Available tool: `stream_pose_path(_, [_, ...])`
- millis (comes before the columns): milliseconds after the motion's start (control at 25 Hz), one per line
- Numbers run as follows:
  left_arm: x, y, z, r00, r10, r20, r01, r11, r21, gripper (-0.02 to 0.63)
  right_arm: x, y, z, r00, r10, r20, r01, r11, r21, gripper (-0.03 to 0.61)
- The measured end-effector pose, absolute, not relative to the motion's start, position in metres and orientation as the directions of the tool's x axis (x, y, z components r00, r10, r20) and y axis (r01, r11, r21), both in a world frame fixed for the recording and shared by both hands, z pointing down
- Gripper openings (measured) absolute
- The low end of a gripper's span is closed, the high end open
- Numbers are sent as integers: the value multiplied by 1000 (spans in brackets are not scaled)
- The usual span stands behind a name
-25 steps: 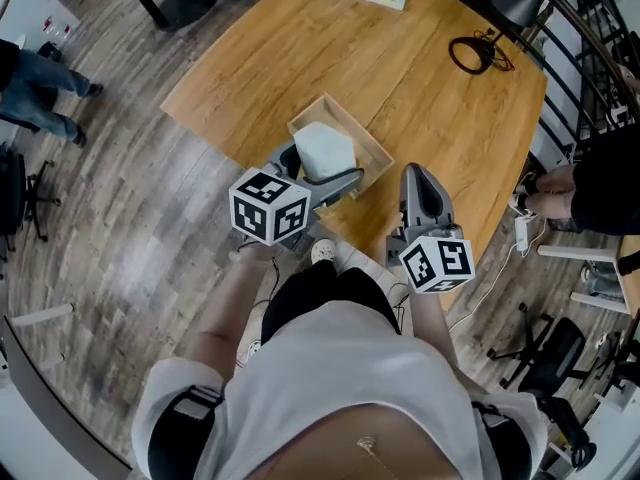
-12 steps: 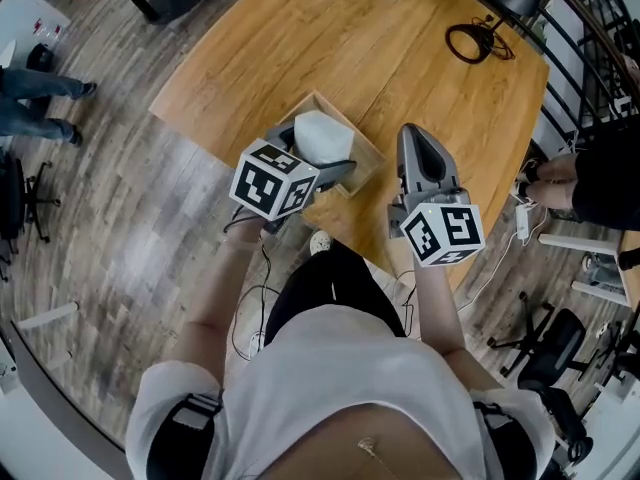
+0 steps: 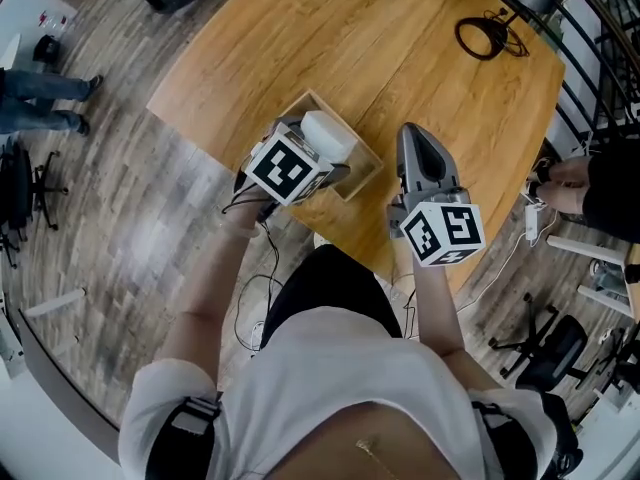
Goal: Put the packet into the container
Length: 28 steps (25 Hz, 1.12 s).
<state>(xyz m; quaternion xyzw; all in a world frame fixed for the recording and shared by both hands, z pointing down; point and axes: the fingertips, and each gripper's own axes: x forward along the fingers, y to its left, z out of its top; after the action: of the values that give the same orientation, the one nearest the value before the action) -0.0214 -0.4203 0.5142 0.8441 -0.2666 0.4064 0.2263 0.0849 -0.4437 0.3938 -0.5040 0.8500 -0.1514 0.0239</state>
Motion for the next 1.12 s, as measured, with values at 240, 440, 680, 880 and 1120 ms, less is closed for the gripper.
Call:
stream_pose_path(240, [-22, -424, 530, 482, -195, 854, -638, -746, 190, 488, 93, -452, 405, -495, -859, 128, -845, 442, -302, 11])
stream_pose_path(440, [-20, -427, 543, 432, -137, 891, -597, -784, 170, 488, 94, -457, 413, -490, -861, 135, -844, 430, -321, 11])
stream_pose_path(680, [-14, -424, 560, 416, -64, 907, -592, -776, 217, 488, 101, -456, 423, -483, -863, 152, -845, 413, -338, 11])
stream_pose_path(880, [-16, -422, 568, 384, -21, 923, -580, -784, 223, 488, 111, -457, 426, -463, -872, 158, -854, 391, -344, 11])
stream_pose_path(1120, [-21, -421, 586, 338, 19, 941, -569, -793, 220, 488, 118, -459, 429, -447, -880, 161, -859, 372, -353, 11])
